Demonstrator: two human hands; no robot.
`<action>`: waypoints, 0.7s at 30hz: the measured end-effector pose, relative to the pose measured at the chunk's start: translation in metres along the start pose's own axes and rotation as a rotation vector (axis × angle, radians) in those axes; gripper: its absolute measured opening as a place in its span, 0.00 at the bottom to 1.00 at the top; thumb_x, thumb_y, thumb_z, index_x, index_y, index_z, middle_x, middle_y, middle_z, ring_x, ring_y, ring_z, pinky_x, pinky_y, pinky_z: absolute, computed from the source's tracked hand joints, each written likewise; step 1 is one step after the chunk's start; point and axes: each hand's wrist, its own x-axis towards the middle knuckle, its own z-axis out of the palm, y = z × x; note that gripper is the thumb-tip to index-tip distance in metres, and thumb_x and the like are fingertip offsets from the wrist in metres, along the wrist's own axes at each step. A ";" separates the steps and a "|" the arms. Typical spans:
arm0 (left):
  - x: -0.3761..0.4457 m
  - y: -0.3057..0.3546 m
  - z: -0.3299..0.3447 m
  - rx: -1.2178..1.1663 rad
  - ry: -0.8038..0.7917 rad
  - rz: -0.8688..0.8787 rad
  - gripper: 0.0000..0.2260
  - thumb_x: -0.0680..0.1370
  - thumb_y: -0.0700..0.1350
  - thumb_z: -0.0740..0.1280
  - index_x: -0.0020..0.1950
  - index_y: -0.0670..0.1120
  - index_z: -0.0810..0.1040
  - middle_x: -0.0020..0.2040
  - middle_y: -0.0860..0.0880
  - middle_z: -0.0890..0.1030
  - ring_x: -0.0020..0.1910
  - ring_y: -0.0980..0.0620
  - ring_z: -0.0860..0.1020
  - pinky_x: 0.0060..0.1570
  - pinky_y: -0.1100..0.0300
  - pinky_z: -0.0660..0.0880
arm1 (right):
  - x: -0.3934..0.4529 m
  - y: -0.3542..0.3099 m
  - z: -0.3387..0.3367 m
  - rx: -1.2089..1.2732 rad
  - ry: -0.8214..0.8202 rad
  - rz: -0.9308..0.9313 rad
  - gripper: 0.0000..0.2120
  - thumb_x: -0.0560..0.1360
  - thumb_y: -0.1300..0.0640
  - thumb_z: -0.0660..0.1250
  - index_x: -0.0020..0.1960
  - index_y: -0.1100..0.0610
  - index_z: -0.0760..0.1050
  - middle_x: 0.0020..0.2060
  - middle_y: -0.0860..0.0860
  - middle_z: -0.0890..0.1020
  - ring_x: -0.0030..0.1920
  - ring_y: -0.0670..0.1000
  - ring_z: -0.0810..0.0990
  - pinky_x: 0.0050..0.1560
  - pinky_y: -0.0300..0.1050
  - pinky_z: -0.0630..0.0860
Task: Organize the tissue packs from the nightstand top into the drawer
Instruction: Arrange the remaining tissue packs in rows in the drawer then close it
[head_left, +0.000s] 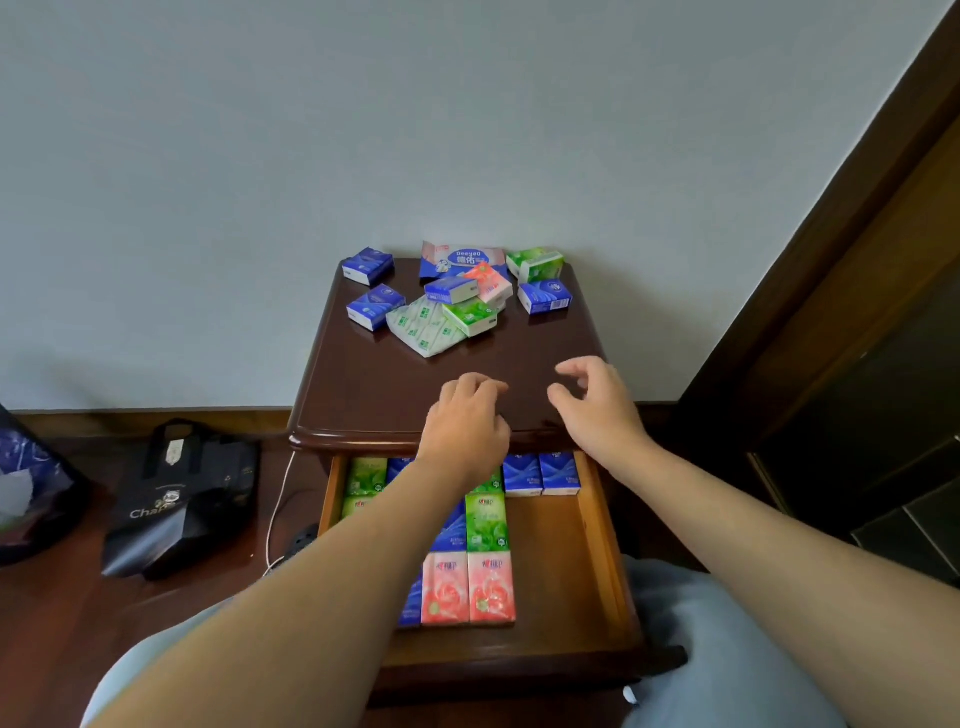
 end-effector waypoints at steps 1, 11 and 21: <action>0.008 -0.003 0.002 0.022 -0.064 0.007 0.23 0.83 0.46 0.59 0.79 0.50 0.66 0.78 0.49 0.66 0.77 0.46 0.62 0.75 0.49 0.63 | 0.008 0.004 0.003 -0.057 -0.003 -0.026 0.19 0.80 0.52 0.69 0.70 0.50 0.74 0.68 0.48 0.74 0.70 0.49 0.73 0.68 0.47 0.72; 0.033 -0.041 0.026 0.316 -0.190 0.018 0.29 0.86 0.60 0.42 0.84 0.54 0.38 0.85 0.51 0.40 0.83 0.52 0.38 0.81 0.46 0.39 | 0.101 0.021 0.045 -0.170 0.155 -0.035 0.41 0.78 0.48 0.72 0.82 0.58 0.56 0.79 0.56 0.61 0.79 0.57 0.62 0.79 0.54 0.62; 0.032 -0.048 0.038 0.331 -0.086 0.057 0.33 0.80 0.62 0.34 0.85 0.53 0.42 0.86 0.49 0.45 0.84 0.51 0.41 0.81 0.45 0.40 | 0.188 0.013 0.079 -0.302 0.314 0.025 0.47 0.73 0.37 0.72 0.81 0.60 0.58 0.76 0.57 0.70 0.73 0.62 0.68 0.74 0.54 0.65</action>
